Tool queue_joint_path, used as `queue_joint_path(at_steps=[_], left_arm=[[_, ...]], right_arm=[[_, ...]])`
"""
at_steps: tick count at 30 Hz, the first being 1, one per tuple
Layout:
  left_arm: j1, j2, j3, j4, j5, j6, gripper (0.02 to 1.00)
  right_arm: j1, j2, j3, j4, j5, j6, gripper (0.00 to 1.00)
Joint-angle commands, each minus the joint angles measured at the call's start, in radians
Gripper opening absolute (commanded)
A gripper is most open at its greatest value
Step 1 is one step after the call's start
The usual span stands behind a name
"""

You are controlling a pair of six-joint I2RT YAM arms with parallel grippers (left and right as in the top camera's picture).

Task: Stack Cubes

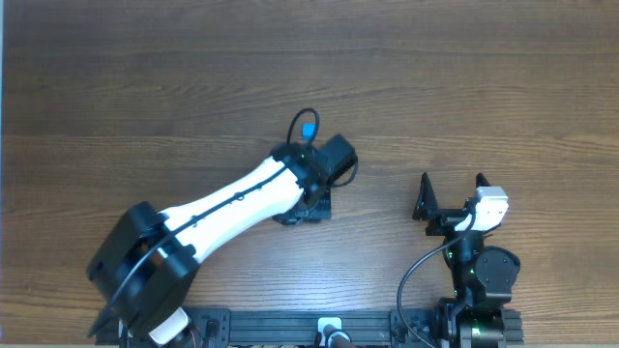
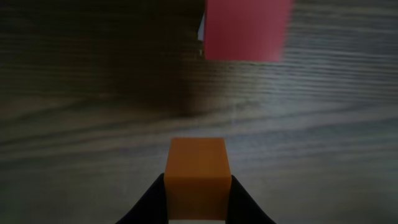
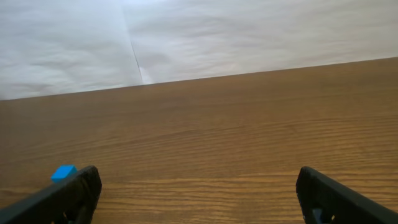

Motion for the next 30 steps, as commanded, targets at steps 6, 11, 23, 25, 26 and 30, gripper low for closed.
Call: queue_joint_path(at_steps=[6, 11, 23, 25, 26, 30], left_arm=[[0.082, 0.005, 0.192, -0.024, -0.030, 0.039, 0.040], [0.098, 0.069, 0.211, 0.004, -0.022, 0.046, 0.042], [0.098, 0.131, 0.212, 0.021, -0.021, 0.069, 0.040], [0.098, 0.132, 0.212, 0.015, -0.022, 0.069, 0.040], [0.098, 0.132, 0.212, 0.012, -0.022, 0.069, 0.040], [0.098, 0.132, 0.212, 0.009, -0.022, 0.072, 0.040]], right_arm=[[-0.006, -0.007, -0.005, -0.003, -0.008, 0.003, 0.991], [-0.006, -0.007, -0.005, -0.003, -0.009, 0.003, 0.993], [-0.006, -0.007, -0.005, -0.003, -0.008, 0.003, 0.991], [-0.006, -0.007, -0.005, -0.003, -0.009, 0.003, 0.993], [-0.006, -0.007, -0.005, -0.003, -0.009, 0.003, 0.991], [-0.006, -0.007, -0.005, -0.003, -0.009, 0.003, 0.993]])
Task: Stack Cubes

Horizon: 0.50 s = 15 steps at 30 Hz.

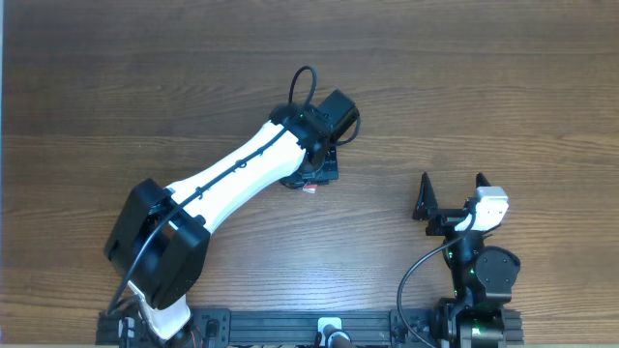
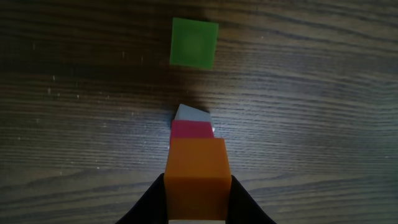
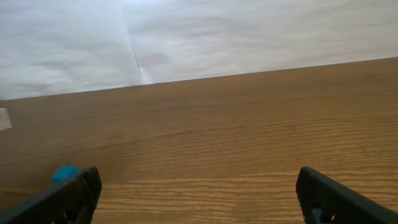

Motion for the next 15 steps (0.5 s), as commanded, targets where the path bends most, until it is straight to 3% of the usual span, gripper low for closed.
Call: queue_joint_path(at_steps=[1, 15], left_arm=[[0.005, 0.009, 0.014, -0.003, -0.008, 0.018, 0.040], [0.005, 0.027, 0.014, -0.013, -0.008, 0.018, 0.040]], right_arm=[[-0.006, -0.007, -0.005, -0.003, -0.008, 0.002, 0.993], [-0.006, -0.007, -0.005, -0.003, -0.008, 0.002, 0.993]])
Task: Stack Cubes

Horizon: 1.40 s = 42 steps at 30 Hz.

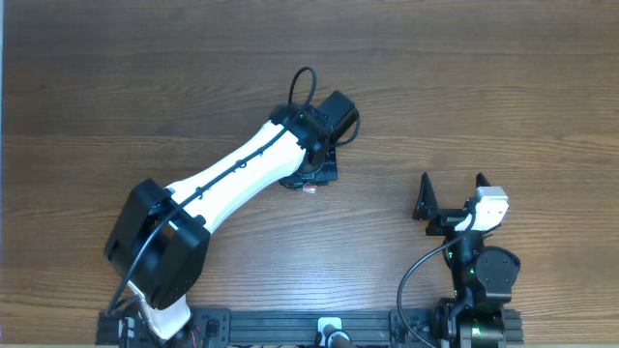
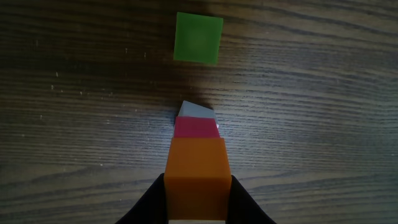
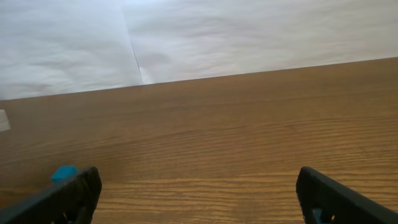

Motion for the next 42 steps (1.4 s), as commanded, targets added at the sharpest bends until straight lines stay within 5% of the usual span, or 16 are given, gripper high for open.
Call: queue_joint_path(at_steps=[1, 18, 29, 37, 42], left_arm=[[0.004, 0.027, 0.014, -0.003, -0.008, 0.015, 0.040], [0.004, 0.043, 0.014, -0.003, -0.009, 0.016, 0.049], [0.004, 0.043, 0.014, -0.003, -0.009, 0.019, 0.321], [0.004, 0.043, 0.014, -0.003, -0.009, 0.019, 0.369], [0.004, 0.043, 0.014, 0.023, -0.011, 0.019, 0.498]], right_arm=[[-0.006, -0.007, -0.005, -0.003, -0.008, 0.003, 0.991], [-0.006, -0.007, -0.005, -0.003, -0.008, 0.003, 0.991], [-0.006, -0.007, -0.005, -0.003, -0.008, 0.003, 0.991], [-0.006, -0.007, -0.005, -0.003, -0.008, 0.003, 0.993], [-0.006, -0.007, -0.005, -0.003, -0.008, 0.003, 0.993]])
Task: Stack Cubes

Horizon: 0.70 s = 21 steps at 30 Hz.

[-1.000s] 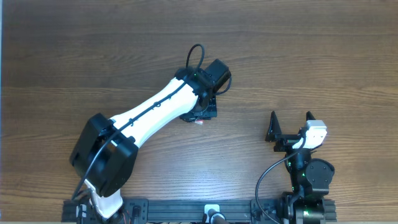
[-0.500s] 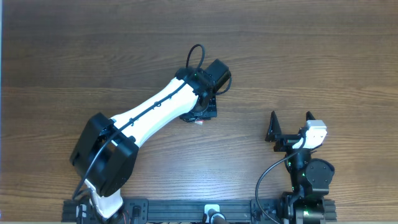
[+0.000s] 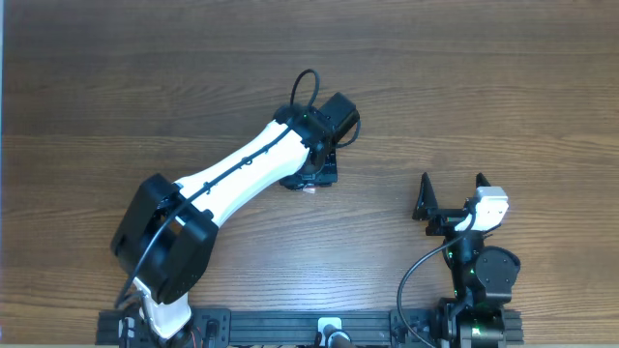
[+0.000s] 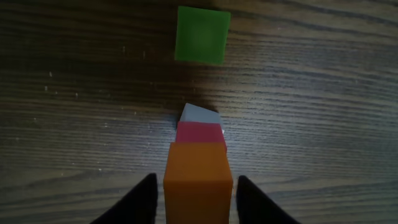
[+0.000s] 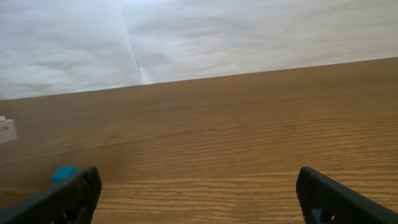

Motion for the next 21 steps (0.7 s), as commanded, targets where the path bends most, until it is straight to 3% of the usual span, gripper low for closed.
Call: queue_joint_path(at_steps=[1, 4, 6, 12, 17, 21], left_arm=[[0.005, 0.011, 0.014, 0.037, -0.016, 0.013, 0.535], [0.010, -0.005, 0.014, 0.109, -0.048, 0.012, 0.728], [0.021, -0.022, 0.014, 0.158, -0.086, 0.005, 0.787], [0.109, -0.070, 0.014, 0.283, -0.160, 0.002, 0.833], [0.208, -0.161, 0.008, 0.327, -0.272, 0.016, 0.853], [0.279, -0.321, -0.061, 0.459, -0.296, 0.159, 0.858]], right_arm=[[-0.006, -0.007, -0.005, -0.003, -0.008, 0.003, 0.993], [-0.006, -0.007, -0.005, -0.003, -0.008, 0.003, 0.993], [-0.006, -0.007, -0.005, -0.003, -0.008, 0.003, 0.991], [-0.006, -0.007, -0.005, -0.003, -0.008, 0.003, 0.993], [-0.006, -0.007, -0.005, -0.003, -0.008, 0.003, 0.991], [-0.006, -0.007, -0.005, -0.003, -0.008, 0.003, 0.991]])
